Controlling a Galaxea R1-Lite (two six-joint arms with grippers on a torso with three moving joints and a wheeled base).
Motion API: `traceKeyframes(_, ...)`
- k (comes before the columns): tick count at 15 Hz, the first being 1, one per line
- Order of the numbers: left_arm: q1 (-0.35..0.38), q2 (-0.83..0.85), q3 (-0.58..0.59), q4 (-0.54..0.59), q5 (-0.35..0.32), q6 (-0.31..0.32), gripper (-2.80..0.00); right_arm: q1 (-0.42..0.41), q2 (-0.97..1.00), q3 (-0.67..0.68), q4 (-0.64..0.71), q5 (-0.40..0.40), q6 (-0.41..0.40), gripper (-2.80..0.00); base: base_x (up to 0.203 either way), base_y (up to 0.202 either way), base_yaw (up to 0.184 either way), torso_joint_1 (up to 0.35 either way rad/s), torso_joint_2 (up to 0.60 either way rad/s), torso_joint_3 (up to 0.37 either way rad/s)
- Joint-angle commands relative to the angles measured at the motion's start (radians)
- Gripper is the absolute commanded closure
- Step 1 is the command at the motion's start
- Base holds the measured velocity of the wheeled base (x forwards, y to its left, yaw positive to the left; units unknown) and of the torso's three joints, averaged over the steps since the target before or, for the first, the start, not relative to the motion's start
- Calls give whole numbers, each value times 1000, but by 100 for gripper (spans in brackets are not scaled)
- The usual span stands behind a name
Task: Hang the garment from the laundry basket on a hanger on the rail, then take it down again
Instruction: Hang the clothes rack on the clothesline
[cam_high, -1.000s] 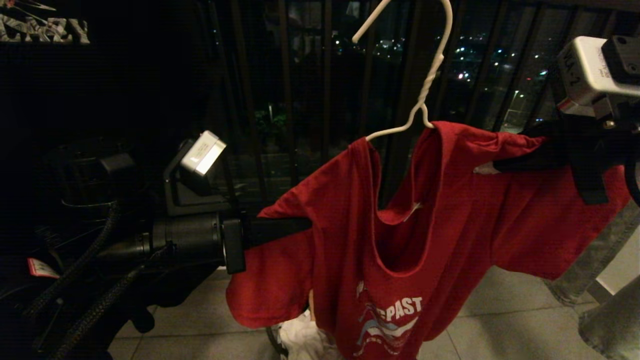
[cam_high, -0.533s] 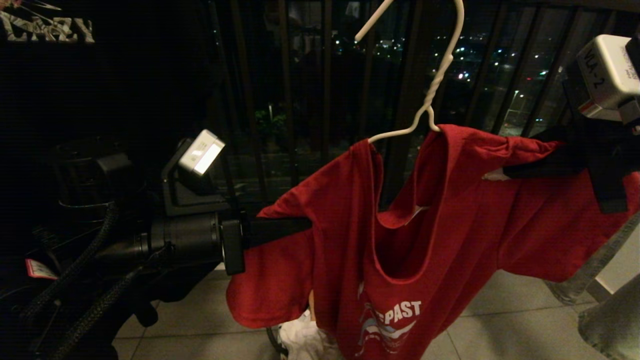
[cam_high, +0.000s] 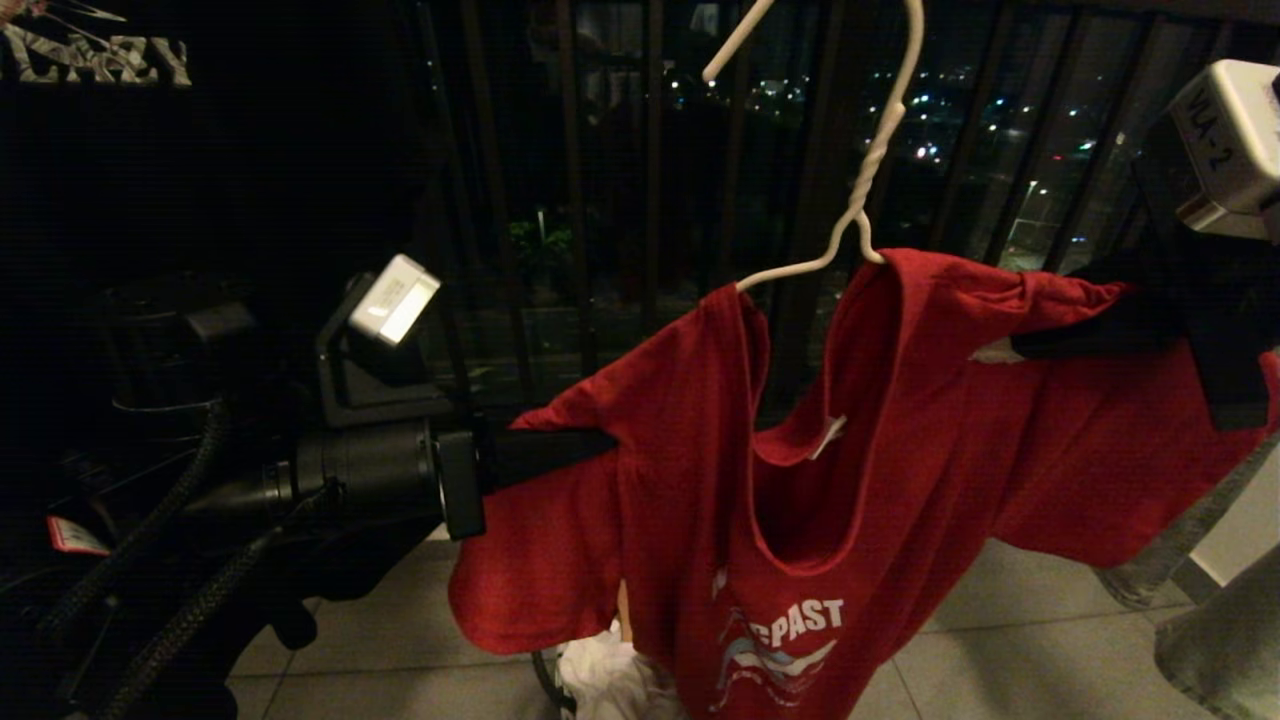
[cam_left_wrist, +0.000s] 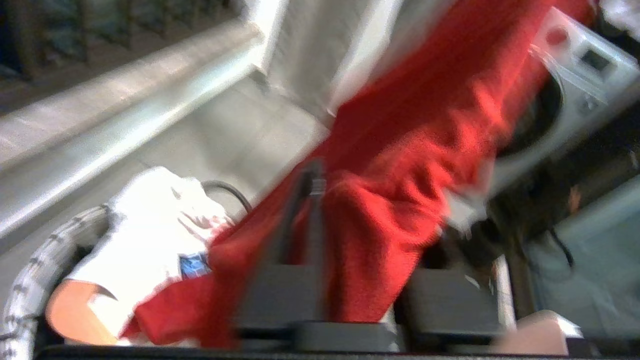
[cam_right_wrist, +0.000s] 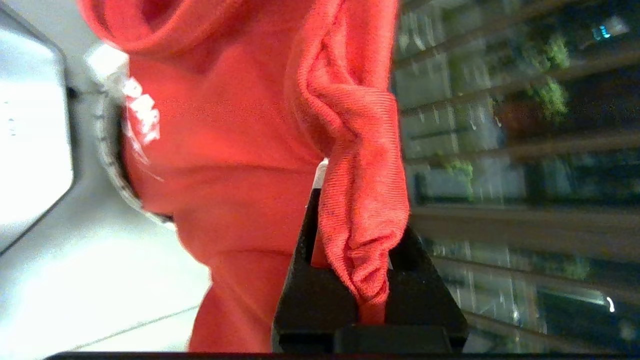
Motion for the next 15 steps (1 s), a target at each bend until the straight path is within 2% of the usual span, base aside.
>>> traceKeyframes(1, -2, 0, 0, 1, -8, 1, -280, 0, 0, 0, 2, -2, -7, 0, 0, 0, 0, 0, 0, 0)
traceKeyframes(8, 32, -24, -2, -6, -11, 2, -280, 0, -11, 3, 48, -2, -8, 0, 0, 0, 0, 0, 0, 0)
traceKeyframes(15, 34, -115, 10, -2, -17, -2, -280, -64, -24, 5, 49, -4, -7, 0, 0, 0, 0, 0, 0, 0)
